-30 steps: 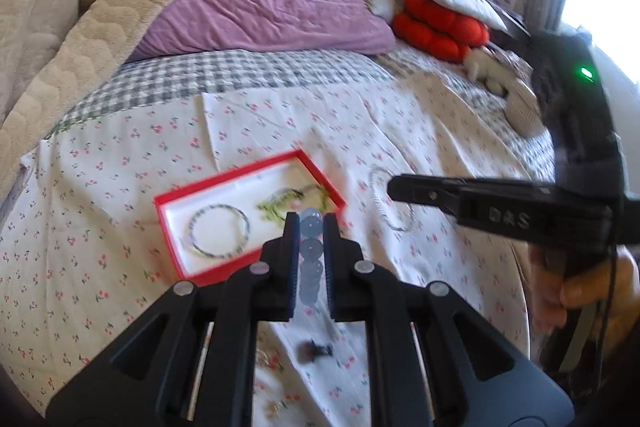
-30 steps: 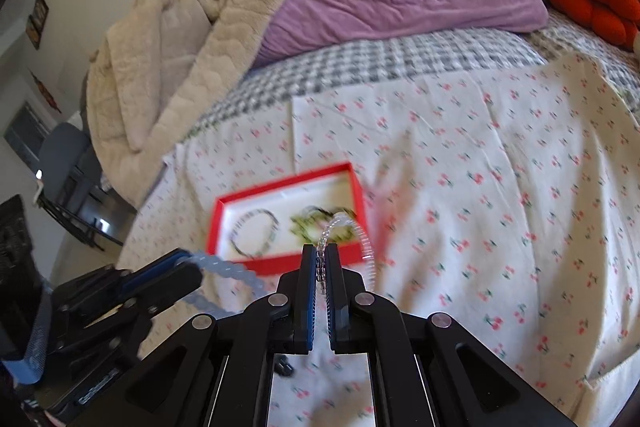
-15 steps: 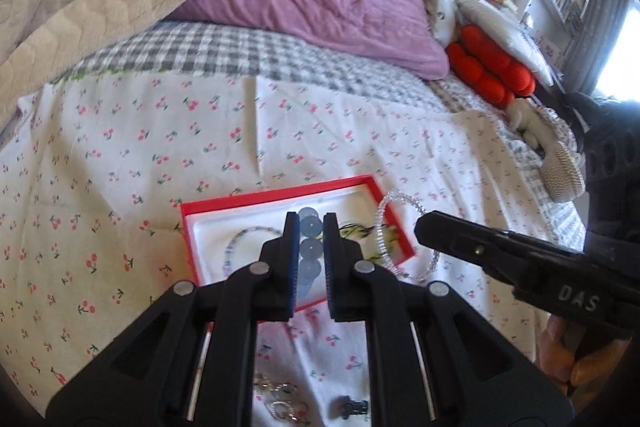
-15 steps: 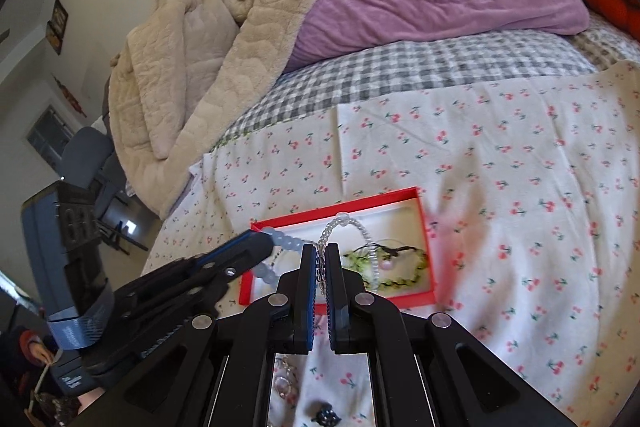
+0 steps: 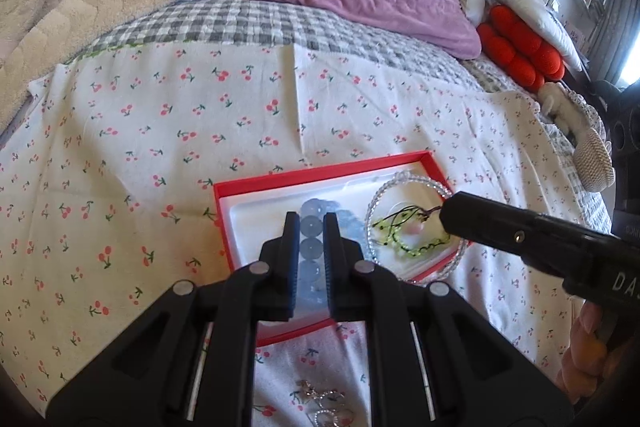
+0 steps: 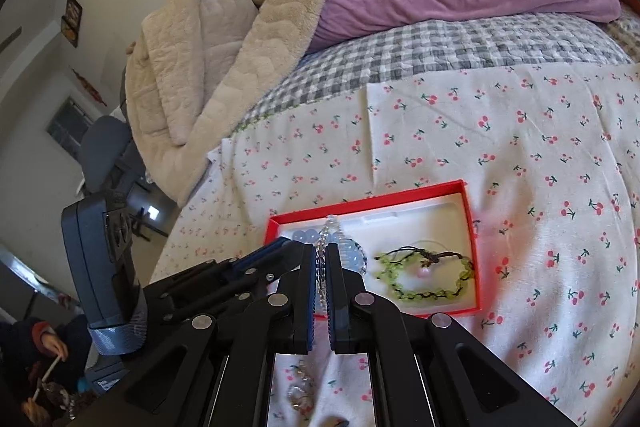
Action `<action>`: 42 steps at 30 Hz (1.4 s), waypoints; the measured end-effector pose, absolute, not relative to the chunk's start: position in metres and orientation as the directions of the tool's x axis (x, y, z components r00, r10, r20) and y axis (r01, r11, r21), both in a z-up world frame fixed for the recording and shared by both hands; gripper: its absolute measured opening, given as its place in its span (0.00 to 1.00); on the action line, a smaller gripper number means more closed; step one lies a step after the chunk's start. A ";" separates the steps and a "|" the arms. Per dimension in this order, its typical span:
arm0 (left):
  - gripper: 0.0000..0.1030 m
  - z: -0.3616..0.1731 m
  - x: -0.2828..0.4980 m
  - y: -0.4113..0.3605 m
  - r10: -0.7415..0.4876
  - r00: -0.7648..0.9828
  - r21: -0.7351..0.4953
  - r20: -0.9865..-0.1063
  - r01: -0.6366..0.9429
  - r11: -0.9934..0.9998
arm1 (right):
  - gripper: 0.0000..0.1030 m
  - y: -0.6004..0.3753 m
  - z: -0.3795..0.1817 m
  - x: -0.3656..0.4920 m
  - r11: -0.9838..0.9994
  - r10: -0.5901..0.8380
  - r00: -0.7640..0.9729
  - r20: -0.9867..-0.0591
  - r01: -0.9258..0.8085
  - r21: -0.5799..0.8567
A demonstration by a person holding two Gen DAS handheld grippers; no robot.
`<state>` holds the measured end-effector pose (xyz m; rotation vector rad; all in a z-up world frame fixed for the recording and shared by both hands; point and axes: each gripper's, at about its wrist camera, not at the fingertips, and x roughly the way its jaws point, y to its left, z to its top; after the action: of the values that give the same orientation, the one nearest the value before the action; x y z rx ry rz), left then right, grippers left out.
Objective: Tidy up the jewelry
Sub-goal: 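Carry the silver bracelet and light-blue bracelet over the red box with both tools, then open both tools to drop the bracelets into the red box, then move both open tools toward the black hair clip and silver earrings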
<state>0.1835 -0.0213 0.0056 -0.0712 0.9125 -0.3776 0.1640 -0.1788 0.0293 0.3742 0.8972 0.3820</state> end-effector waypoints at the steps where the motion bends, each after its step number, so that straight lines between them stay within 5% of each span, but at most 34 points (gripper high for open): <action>1: 0.12 0.003 0.184 -0.021 -0.343 0.549 -0.215 -0.762 0.285 0.934 | 0.04 -0.180 0.027 0.165 0.875 0.460 0.566 -0.684 -0.159 0.457; 15: 0.13 0.005 0.183 -0.027 -0.318 0.554 -0.166 -0.769 0.307 0.937 | 0.11 -0.210 0.011 0.170 0.928 0.332 0.583 -0.742 -0.062 0.366; 17: 0.17 0.009 0.181 -0.029 -0.316 0.558 -0.155 -0.767 0.315 0.936 | 0.17 -0.212 0.013 0.170 0.923 0.340 0.575 -0.744 -0.054 0.380; 22: 0.48 0.019 0.171 -0.029 -0.290 0.573 -0.119 -0.767 0.316 0.941 | 0.21 -0.213 0.017 0.165 0.938 0.312 0.561 -0.767 -0.054 0.342; 25: 0.54 0.023 0.166 -0.027 -0.269 0.570 -0.095 -0.776 0.317 0.944 | 0.26 -0.213 0.018 0.158 0.943 0.305 0.548 -0.779 -0.062 0.326; 29: 0.66 0.026 0.153 -0.023 -0.235 0.566 -0.059 -0.790 0.310 0.949 | 0.55 -0.215 0.024 0.142 0.955 0.276 0.556 -0.784 -0.066 0.289; 33: 0.75 0.025 0.139 -0.020 -0.185 0.560 -0.007 -0.808 0.305 0.952 | 0.57 -0.210 0.031 0.126 0.964 0.258 0.552 -0.793 -0.097 0.247; 42: 0.91 0.021 0.110 -0.005 -0.126 0.530 0.026 -0.838 0.270 0.963 | 0.80 -0.200 0.039 0.087 0.980 0.195 0.556 -0.808 -0.135 0.144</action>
<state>0.1102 -0.0048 0.0207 0.1599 0.9849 -0.2370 0.0872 -0.2002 0.0386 0.0676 0.9624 0.1951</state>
